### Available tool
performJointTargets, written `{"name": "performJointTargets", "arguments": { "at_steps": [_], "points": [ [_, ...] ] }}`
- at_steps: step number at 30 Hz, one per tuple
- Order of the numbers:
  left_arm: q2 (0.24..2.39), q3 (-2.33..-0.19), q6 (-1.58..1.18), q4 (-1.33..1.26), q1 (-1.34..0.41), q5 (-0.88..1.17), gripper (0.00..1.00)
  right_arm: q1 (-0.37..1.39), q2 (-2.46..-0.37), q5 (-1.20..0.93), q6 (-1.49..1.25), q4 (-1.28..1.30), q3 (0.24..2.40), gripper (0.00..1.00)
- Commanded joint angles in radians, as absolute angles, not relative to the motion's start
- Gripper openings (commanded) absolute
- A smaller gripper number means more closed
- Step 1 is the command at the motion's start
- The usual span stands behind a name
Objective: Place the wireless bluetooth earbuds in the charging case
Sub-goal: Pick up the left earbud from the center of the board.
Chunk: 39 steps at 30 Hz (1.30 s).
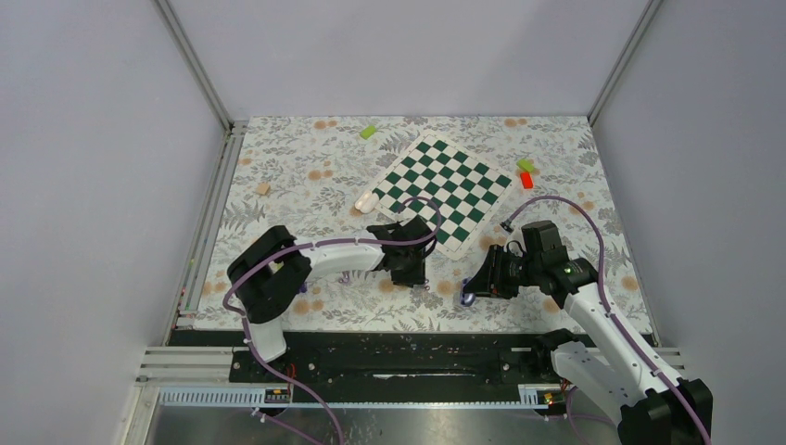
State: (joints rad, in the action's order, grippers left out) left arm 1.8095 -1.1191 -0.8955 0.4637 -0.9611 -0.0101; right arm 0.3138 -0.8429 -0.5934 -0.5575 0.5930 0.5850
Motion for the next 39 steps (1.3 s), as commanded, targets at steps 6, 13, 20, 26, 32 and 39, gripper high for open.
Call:
{"name": "performJointTargets", "arguments": {
  "at_steps": [6, 13, 20, 26, 32, 39],
  "points": [
    [1.844, -1.152, -0.895, 0.440, -0.963, -0.041, 0.30, 0.312, -0.835, -0.605, -0.558, 0.583, 0.588, 0.00],
    [1.845, -1.156, -0.909, 0.420, -0.963, -0.041, 0.26, 0.311, -0.827, -0.606, -0.561, 0.583, 0.583, 0.00],
    [1.837, -1.163, -0.905, 0.410, -0.965, -0.046, 0.20, 0.312, -0.823, -0.603, -0.564, 0.583, 0.582, 0.00],
    [1.828, -1.157, -0.899, 0.397, -0.968, -0.044, 0.16, 0.311, -0.833, -0.591, -0.586, 0.543, 0.574, 0.00],
    [1.811, -1.152, -0.895, 0.379, -0.969, -0.031, 0.12, 0.312, -0.899, -0.555, -0.637, 0.420, 0.564, 0.00],
    [1.773, -1.140, -0.875, 0.355, -0.969, -0.005, 0.06, 0.335, -1.059, -0.560, -0.661, 0.290, 0.574, 0.00]
  ]
}}
